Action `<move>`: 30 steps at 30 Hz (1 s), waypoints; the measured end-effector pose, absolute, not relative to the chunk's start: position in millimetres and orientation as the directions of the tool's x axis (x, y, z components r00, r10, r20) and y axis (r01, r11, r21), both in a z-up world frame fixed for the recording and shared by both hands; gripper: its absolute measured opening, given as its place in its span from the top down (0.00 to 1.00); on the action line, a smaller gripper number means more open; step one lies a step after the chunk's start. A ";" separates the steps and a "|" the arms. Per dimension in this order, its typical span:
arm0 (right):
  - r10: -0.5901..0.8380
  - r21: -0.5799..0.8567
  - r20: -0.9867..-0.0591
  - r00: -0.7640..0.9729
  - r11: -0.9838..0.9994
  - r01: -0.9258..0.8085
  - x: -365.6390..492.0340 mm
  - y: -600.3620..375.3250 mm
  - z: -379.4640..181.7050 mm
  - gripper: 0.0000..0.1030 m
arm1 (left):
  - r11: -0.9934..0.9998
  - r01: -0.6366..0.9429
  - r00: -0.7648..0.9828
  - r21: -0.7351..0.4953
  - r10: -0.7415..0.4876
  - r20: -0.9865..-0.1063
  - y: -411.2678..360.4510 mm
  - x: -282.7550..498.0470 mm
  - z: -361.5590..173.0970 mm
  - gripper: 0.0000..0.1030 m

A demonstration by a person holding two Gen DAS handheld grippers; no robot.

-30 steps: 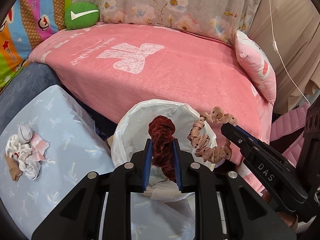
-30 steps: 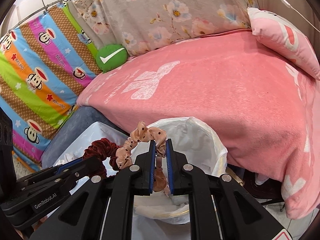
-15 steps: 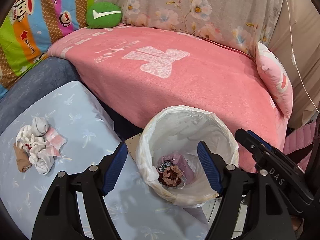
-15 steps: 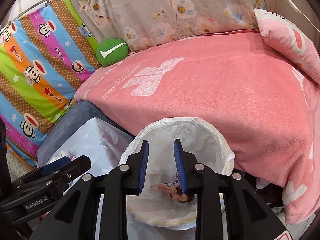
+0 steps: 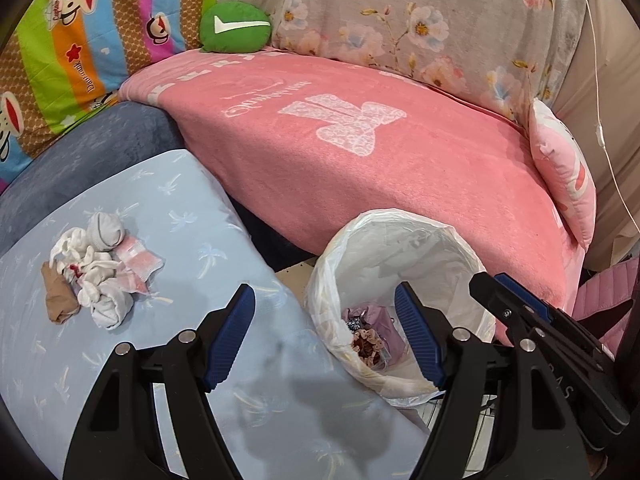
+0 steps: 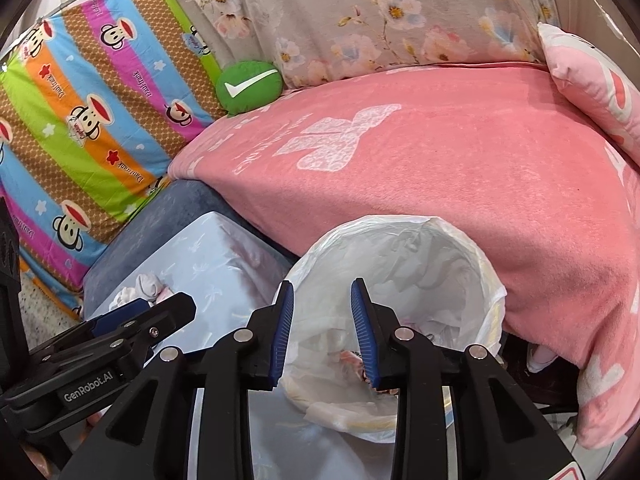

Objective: Collect trash
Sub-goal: 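Move both open tools back toward the beige sock and sock pile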

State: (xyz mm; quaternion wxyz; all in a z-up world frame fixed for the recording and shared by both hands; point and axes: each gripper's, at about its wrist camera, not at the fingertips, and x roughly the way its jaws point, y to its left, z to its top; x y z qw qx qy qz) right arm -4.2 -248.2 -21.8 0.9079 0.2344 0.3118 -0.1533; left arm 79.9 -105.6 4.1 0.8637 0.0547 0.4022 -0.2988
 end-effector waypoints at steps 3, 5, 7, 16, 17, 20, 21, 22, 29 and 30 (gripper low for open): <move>-0.118 0.320 -0.638 0.761 0.858 0.402 -0.2 -234.1 -19.8 0.66 | 0.828 0.538 0.505 -0.155 -0.464 -0.727 -93.4 82.7 2.6 0.33; -0.111 0.315 -0.638 0.762 0.865 0.390 2.1 -226.6 -18.2 0.66 | 0.837 0.522 0.506 -0.165 -0.460 -0.730 -84.4 85.9 1.2 0.33; -0.104 0.312 -0.638 0.763 0.871 0.379 5.2 -219.7 -16.6 0.66 | 0.846 0.503 0.509 -0.176 -0.455 -0.731 -74.8 89.4 0.4 0.33; -0.072 0.289 -0.639 0.766 0.900 0.326 21.6 -182.3 -10.7 0.62 | 0.884 0.425 0.545 -0.194 -0.421 -0.725 -30.5 100.2 -1.7 0.32; -0.067 0.285 -0.641 0.764 0.904 0.318 24.7 -176.3 -10.3 0.61 | 0.888 0.416 0.547 -0.197 -0.417 -0.726 -26.1 101.7 -2.3 0.31; -0.054 0.277 -0.646 0.762 0.913 0.299 31.5 -162.1 -9.4 0.60 | 0.901 0.385 0.558 -0.200 -0.400 -0.727 -11.5 105.3 -4.7 0.29; -0.049 0.273 -0.647 0.761 0.917 0.292 33.9 -157.2 -9.3 0.60 | 0.906 0.372 0.563 -0.199 -0.391 -0.728 -5.7 106.9 -5.8 0.28; -0.044 0.270 -0.649 0.760 0.920 0.284 36.5 -151.5 -9.2 0.60 | 0.910 0.363 0.567 -0.199 -0.385 -0.728 -1.1 107.9 -6.4 0.28; -0.009 0.252 -0.661 0.750 0.939 0.234 54.1 -117.7 -12.2 0.54 | 0.935 0.283 0.581 -0.214 -0.345 -0.737 38.1 119.8 -15.2 0.25; -0.005 0.251 -0.663 0.748 0.941 0.229 56.5 -114.1 -12.7 0.54 | 0.938 0.268 0.581 -0.218 -0.338 -0.740 45.1 122.2 -17.2 0.25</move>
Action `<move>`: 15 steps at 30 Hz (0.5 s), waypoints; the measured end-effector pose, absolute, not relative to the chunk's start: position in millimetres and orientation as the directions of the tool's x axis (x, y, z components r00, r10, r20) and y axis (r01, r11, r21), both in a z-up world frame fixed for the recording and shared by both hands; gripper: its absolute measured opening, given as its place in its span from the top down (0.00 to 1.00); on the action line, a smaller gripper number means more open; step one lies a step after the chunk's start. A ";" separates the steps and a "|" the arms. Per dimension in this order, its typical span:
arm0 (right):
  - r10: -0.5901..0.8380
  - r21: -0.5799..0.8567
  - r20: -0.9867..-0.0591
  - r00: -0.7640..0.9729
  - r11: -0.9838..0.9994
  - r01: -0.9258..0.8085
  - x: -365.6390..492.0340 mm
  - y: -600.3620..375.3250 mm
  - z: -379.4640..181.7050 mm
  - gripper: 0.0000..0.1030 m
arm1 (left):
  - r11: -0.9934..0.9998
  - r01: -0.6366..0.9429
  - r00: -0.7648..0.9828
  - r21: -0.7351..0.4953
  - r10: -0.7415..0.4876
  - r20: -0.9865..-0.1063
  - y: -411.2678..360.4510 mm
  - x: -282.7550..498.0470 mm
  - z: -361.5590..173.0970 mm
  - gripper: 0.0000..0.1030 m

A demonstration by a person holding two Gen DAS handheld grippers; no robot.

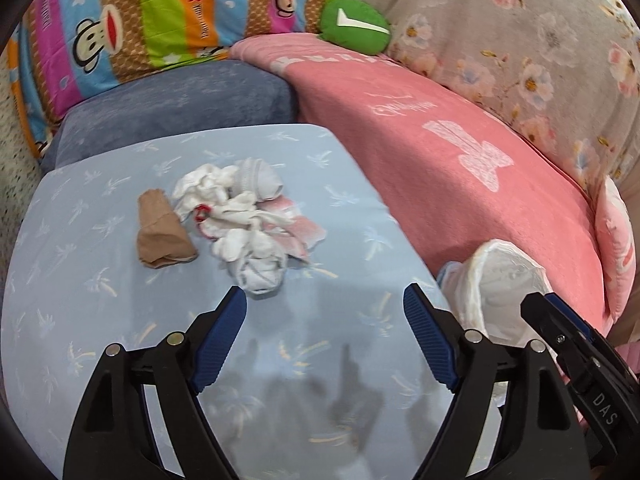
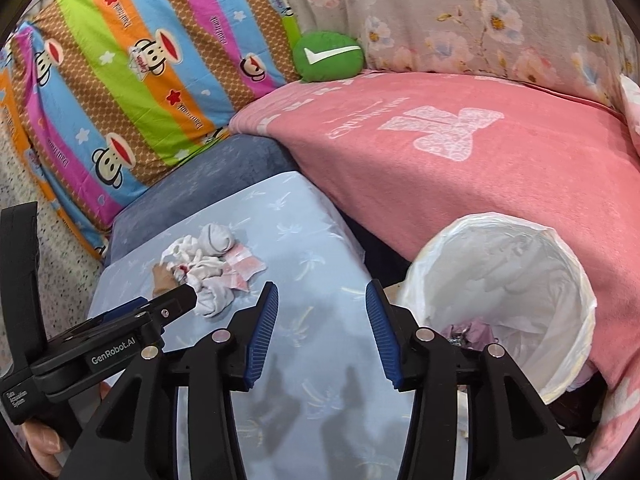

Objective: Collect trash
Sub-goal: 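Move both open tools back toward the beige sock and sock pile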

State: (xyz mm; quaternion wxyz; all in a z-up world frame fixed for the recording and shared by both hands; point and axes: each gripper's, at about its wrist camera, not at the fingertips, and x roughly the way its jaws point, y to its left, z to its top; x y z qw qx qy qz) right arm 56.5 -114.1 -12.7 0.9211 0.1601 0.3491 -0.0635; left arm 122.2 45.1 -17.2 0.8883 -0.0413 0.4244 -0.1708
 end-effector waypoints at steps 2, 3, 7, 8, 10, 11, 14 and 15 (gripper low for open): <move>0.006 0.247 -0.669 0.743 0.945 0.216 62.3 -106.5 -13.8 0.54 | 0.943 0.246 0.583 -0.222 -0.327 -0.743 56.0 125.3 -19.9 0.25; 0.013 0.245 -0.672 0.740 0.947 0.206 65.9 -101.1 -14.8 0.54 | 0.946 0.234 0.585 -0.224 -0.321 -0.745 62.2 127.5 -21.3 0.25; 0.034 0.232 -0.684 0.729 0.957 0.173 79.4 -81.5 -19.8 0.53 | 0.957 0.183 0.587 -0.227 -0.291 -0.755 86.9 136.3 -29.2 0.25; 0.037 0.230 -0.686 0.727 0.958 0.169 80.8 -78.9 -21.1 0.53 | 0.958 0.171 0.586 -0.229 -0.286 -0.758 92.3 138.7 -31.2 0.25; 0.046 0.226 -0.694 0.719 0.961 0.156 87.8 -69.6 -24.2 0.51 | 0.962 0.143 0.581 -0.234 -0.273 -0.767 104.7 144.6 -36.2 0.25; 0.056 0.226 -0.699 0.713 0.963 0.146 92.8 -62.8 -27.3 0.49 | 0.963 0.130 0.579 -0.237 -0.268 -0.770 110.4 147.2 -38.8 0.25; 0.070 0.221 -0.711 0.700 0.967 0.128 101.9 -52.2 -32.6 0.49 | 0.966 0.093 0.571 -0.241 -0.250 -0.782 127.5 155.4 -46.7 0.25; 0.076 0.218 -0.716 0.694 0.968 0.120 106.4 -46.8 -35.6 0.49 | 0.967 0.077 0.569 -0.243 -0.243 -0.786 133.7 158.9 -49.7 0.25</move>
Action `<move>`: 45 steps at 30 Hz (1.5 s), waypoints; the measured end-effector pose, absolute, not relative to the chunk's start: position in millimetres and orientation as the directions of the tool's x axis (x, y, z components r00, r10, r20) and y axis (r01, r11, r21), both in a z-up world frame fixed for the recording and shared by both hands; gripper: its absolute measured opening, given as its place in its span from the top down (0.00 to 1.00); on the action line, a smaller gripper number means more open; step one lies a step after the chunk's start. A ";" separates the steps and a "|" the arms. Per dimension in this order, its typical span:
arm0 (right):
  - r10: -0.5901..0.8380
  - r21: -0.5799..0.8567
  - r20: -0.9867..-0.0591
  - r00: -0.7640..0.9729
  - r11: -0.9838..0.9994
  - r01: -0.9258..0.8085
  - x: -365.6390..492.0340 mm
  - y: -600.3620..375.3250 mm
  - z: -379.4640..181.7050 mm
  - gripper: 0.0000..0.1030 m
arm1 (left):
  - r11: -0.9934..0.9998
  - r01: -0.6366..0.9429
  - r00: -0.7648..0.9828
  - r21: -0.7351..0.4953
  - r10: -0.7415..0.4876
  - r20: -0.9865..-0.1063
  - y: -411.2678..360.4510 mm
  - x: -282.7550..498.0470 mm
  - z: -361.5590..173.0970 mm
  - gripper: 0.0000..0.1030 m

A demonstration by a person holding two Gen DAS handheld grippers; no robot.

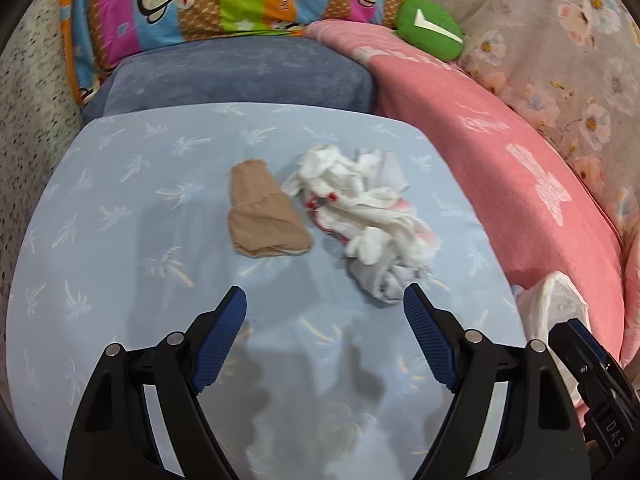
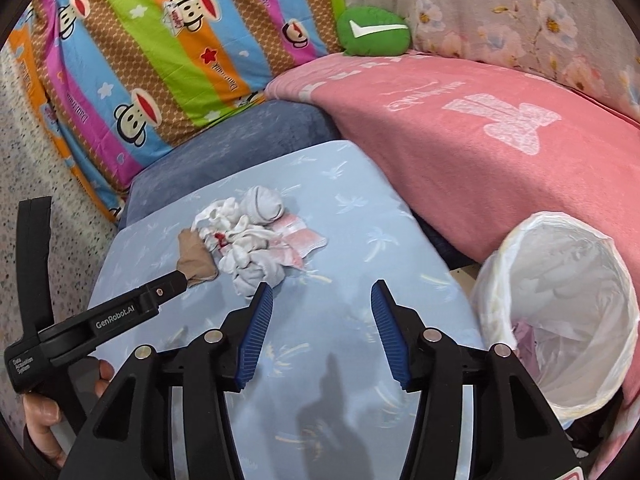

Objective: Collect trash
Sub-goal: 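Move both open tools back toward the beige sock and sock pile, then grasp the beige sock with the left tool while the right tool grasps the grey sock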

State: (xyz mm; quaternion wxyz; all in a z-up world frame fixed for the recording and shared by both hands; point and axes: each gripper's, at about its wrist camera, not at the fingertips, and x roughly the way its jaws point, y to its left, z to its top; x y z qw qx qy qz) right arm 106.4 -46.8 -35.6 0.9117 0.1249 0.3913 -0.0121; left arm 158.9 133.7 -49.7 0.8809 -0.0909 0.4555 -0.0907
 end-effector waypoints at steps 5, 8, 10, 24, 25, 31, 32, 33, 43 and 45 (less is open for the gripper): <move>0.100 0.211 -0.736 0.669 0.974 0.087 125.9 -25.3 -48.7 0.46 | 0.968 0.029 0.556 -0.250 -0.224 -0.801 154.1 175.7 -61.4 0.25; 0.116 0.212 -0.748 0.653 0.975 0.070 140.8 -14.1 -57.8 0.45 | 0.968 0.009 0.549 -0.249 -0.213 -0.809 163.1 186.6 -68.2 0.25; 0.128 0.215 -0.756 0.643 0.975 0.060 151.6 -6.3 -64.4 0.45 | 0.968 -0.001 0.543 -0.249 -0.209 -0.814 167.3 194.6 -72.8 0.25; 0.155 0.222 -0.800 0.579 0.974 0.046 208.2 26.3 -105.9 0.45 | 0.964 -0.007 0.492 -0.264 -0.226 -0.841 169.2 238.1 -102.1 0.25; 0.155 0.223 -0.803 0.576 0.974 0.049 210.5 27.2 -108.7 0.45 | 0.964 -0.005 0.489 -0.267 -0.231 -0.841 168.5 238.5 -103.6 0.26; 0.182 0.253 -0.813 0.554 0.966 0.054 216.8 26.7 -119.6 0.52 | 0.959 0.034 0.473 -0.280 -0.262 -0.841 161.9 235.5 -108.5 0.46; 0.187 0.256 -0.814 0.550 0.965 0.050 216.8 25.7 -120.4 0.59 | 0.958 0.049 0.473 -0.281 -0.270 -0.838 160.6 234.1 -107.9 0.51; 0.186 0.253 -0.815 0.549 0.966 0.047 216.5 26.4 -120.1 0.61 | 0.957 0.060 0.467 -0.284 -0.278 -0.839 158.5 232.8 -108.0 0.60; 0.209 0.280 -0.783 0.586 0.959 0.032 194.6 20.1 -101.8 0.70 | 0.942 0.109 0.472 -0.316 -0.329 -0.818 150.9 209.1 -86.7 0.94; 0.208 0.285 -0.773 0.599 0.958 0.034 189.2 18.4 -95.1 0.70 | 0.940 0.121 0.479 -0.320 -0.338 -0.810 148.2 204.4 -80.3 0.96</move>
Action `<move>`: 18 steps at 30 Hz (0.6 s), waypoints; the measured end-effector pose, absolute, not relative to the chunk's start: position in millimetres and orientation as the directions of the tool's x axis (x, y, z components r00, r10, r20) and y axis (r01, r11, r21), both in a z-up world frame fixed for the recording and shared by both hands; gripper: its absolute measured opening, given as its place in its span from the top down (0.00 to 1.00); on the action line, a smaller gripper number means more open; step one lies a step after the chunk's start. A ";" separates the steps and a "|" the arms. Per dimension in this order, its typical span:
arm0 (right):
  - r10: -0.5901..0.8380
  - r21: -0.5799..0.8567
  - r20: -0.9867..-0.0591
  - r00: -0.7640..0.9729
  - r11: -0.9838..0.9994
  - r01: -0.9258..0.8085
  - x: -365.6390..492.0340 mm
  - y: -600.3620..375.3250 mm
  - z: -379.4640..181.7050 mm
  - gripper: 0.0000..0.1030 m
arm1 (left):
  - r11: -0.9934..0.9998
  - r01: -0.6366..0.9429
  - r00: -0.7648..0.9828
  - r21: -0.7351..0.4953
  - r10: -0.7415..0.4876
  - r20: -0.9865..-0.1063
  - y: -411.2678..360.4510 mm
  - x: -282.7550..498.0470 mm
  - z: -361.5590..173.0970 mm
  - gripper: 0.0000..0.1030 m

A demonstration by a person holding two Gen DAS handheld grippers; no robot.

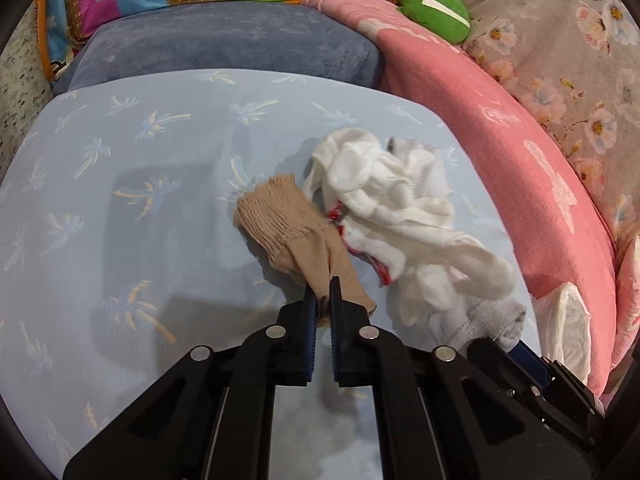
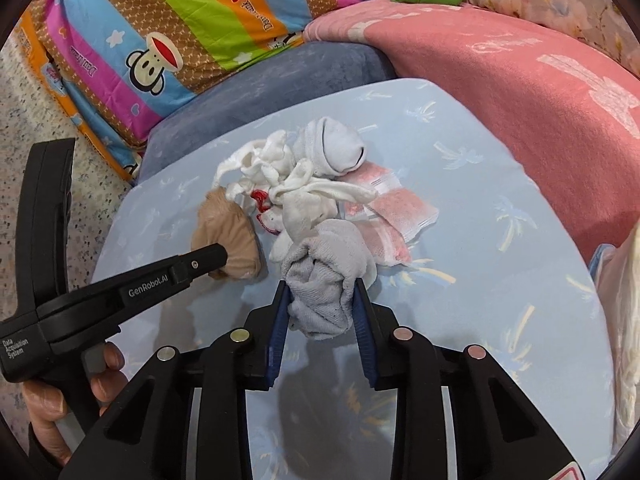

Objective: Collect trash
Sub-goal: 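Grasp the beige sock with the left tool while the right tool grasps the grey sock, then carry the beige and grey socks over the white bin with both tools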

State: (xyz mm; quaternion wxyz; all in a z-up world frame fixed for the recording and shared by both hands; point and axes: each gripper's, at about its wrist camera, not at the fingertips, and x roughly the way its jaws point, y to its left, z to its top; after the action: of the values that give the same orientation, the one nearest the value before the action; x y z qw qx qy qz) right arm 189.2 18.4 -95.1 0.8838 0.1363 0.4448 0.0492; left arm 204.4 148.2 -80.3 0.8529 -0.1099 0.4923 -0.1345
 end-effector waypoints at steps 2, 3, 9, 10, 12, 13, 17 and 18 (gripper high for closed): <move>0.205 0.289 -0.761 0.615 0.957 0.038 182.3 15.5 -87.1 0.70 | 0.937 0.135 0.486 -0.322 -0.346 -0.803 144.8 199.4 -73.5 0.96; 0.204 0.291 -0.755 0.623 0.956 0.040 178.6 13.4 -83.1 0.70 | 0.937 0.140 0.491 -0.320 -0.347 -0.799 142.3 197.0 -69.4 0.96; 0.195 0.307 -0.717 0.670 0.950 0.051 156.0 -4.0 -58.7 0.70 | 0.931 0.188 0.514 -0.314 -0.366 -0.776 122.6 179.8 -46.0 0.96; 0.192 0.310 -0.707 0.681 0.949 0.055 149.8 -9.2 -53.8 0.70 | 0.929 0.200 0.517 -0.313 -0.371 -0.771 118.6 176.3 -41.6 0.96; 0.184 0.316 -0.691 0.699 0.946 0.064 140.7 -17.5 -44.7 0.70 | 0.925 0.225 0.524 -0.307 -0.380 -0.762 109.4 170.0 -33.8 0.96; 0.181 0.319 -0.686 0.705 0.945 0.067 137.8 -21.6 -41.3 0.70 | 0.923 0.239 0.529 -0.302 -0.384 -0.757 103.7 166.6 -29.4 0.96; 0.162 0.329 -0.658 0.735 0.940 0.088 120.7 -40.2 -25.4 0.70 | 0.911 0.291 0.539 -0.291 -0.408 -0.737 82.5 153.6 -14.0 0.96; 0.158 0.331 -0.655 0.739 0.939 0.092 118.6 -43.1 -23.2 0.70 | 0.908 0.306 0.541 -0.287 -0.414 -0.732 76.5 150.6 -10.1 0.96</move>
State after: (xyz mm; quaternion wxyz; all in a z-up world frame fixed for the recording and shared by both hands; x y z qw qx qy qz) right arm 118.6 -43.1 -23.2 0.9163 0.1734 0.3606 0.0181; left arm 150.6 76.5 -10.1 0.8757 -0.0624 0.4325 -0.2055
